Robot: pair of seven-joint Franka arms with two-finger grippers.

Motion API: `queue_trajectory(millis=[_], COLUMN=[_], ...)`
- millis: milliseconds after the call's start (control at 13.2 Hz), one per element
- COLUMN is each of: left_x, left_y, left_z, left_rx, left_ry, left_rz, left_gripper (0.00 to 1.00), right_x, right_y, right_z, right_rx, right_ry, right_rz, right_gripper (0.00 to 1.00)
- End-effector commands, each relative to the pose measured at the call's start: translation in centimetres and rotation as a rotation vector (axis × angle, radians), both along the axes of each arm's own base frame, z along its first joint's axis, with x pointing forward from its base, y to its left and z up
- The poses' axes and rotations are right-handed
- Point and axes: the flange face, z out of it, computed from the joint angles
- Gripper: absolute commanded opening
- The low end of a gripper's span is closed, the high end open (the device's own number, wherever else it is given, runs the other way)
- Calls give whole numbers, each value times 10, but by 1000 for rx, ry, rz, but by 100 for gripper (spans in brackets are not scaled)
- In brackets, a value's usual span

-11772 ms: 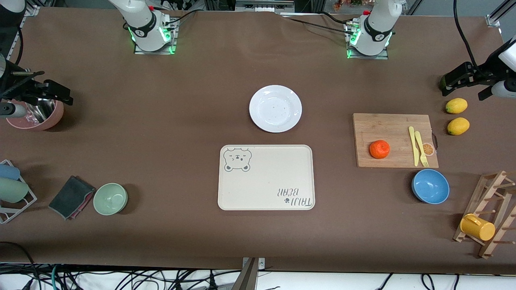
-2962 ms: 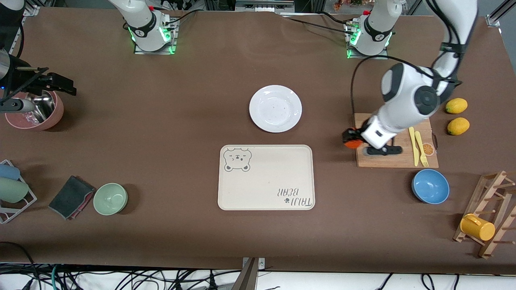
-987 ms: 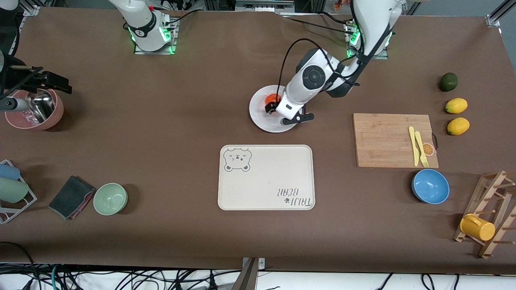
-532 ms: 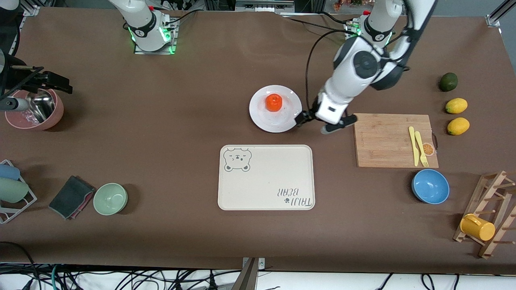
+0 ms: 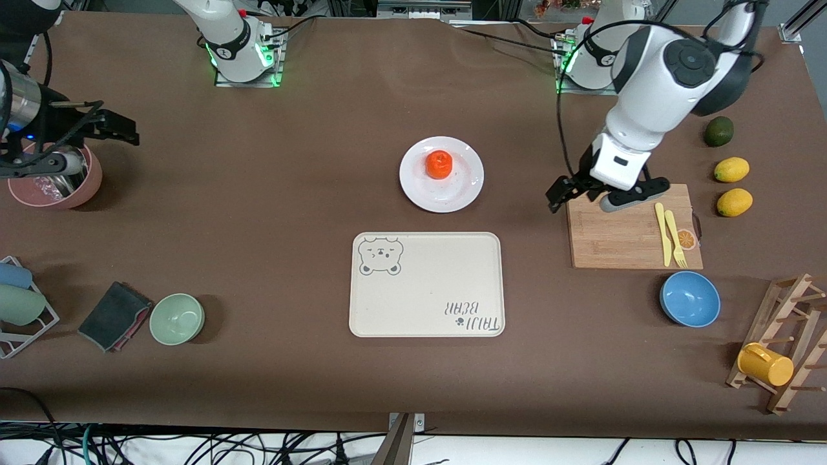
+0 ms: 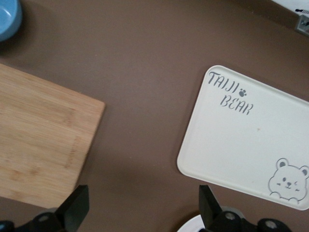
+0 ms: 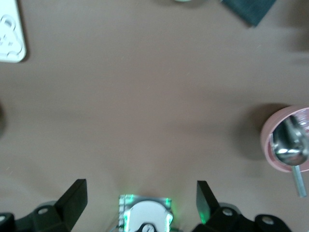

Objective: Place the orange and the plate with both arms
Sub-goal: 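Withdraw the left gripper while the right gripper reaches the plate rim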

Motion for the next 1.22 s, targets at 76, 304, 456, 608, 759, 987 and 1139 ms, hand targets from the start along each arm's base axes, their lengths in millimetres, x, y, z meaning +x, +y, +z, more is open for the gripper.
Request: queue_trajectory(millis=[76, 304, 456, 608, 759, 987, 1139], left_x=[23, 14, 1, -2, -2, -1, -2], left_y=[89, 151, 170, 183, 192, 199, 205], left_z=[84, 160, 185, 188, 187, 186, 186], left_rx=[110, 96, 102, 96, 81, 82, 92], left_ry=[38, 118, 158, 179, 179, 179, 180], left_rz=[-175, -195, -170, -141, -131, -119, -110], left_gripper=[100, 100, 100, 100, 100, 100, 100], right_x=[-12, -7, 5, 13, 15, 11, -1], right_y=[43, 84, 98, 112, 127, 179, 218], right_z=[-42, -88, -116, -146, -177, -213, -243], right_rx=[26, 100, 215, 335, 468, 558, 604], right_ry=[237, 291, 310, 324, 275, 215, 130], right_rz=[68, 99, 71, 24, -59, -86, -61], right_gripper=[100, 100, 100, 100, 100, 100, 100])
